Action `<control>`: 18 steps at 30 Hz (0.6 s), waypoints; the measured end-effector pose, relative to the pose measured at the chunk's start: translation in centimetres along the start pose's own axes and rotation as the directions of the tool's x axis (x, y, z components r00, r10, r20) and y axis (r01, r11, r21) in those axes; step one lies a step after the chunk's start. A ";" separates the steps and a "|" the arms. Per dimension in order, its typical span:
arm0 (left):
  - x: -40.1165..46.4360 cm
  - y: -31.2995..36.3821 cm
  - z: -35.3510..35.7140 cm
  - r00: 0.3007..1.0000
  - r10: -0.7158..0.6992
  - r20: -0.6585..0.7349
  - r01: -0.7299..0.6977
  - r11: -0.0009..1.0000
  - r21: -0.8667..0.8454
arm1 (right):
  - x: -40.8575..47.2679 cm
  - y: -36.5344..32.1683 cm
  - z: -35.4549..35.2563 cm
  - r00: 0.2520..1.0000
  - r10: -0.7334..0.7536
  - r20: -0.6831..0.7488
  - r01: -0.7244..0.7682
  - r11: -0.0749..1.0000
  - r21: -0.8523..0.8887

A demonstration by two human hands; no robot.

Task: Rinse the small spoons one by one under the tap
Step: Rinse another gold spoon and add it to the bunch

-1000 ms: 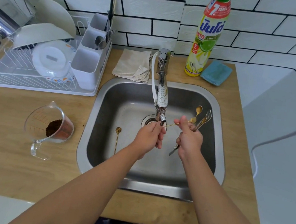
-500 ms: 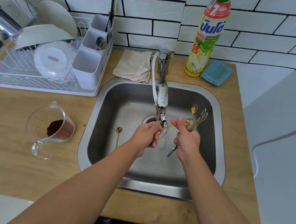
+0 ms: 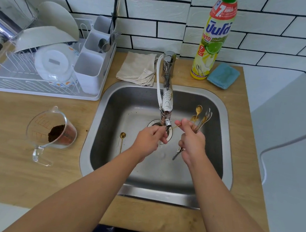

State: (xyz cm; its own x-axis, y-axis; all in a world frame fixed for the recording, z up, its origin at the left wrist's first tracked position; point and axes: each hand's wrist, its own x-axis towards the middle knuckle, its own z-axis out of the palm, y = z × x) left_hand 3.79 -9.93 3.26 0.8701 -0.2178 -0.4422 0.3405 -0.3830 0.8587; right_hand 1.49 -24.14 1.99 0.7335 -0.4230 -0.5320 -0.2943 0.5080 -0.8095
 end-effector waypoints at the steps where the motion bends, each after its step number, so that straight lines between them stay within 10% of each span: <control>1: -0.4 -0.2 -0.2 1.000 -0.004 0.023 0.004 1.000 0.005 | 0.1 0.0 0.1 0.999 0.012 0.031 -0.013 0.999 0.034; 10: -4.3 -2.3 -0.8 0.982 -0.108 0.153 0.172 0.846 -0.505 | -0.2 1.7 1.4 0.940 0.143 0.309 -0.184 0.977 0.109; 18: -5.2 -2.8 -1.5 0.994 -0.108 0.030 0.108 0.847 -0.520 | -0.3 2.1 2.2 0.917 0.176 0.358 -0.182 0.983 -0.019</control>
State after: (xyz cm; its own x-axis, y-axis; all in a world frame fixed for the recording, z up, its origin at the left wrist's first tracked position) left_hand -1.14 -6.40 3.49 0.8171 -0.2015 -0.5402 0.5678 0.1192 0.8145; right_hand 1.99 -21.31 0.97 0.8401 -0.0294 -0.5417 -0.4342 0.5621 -0.7039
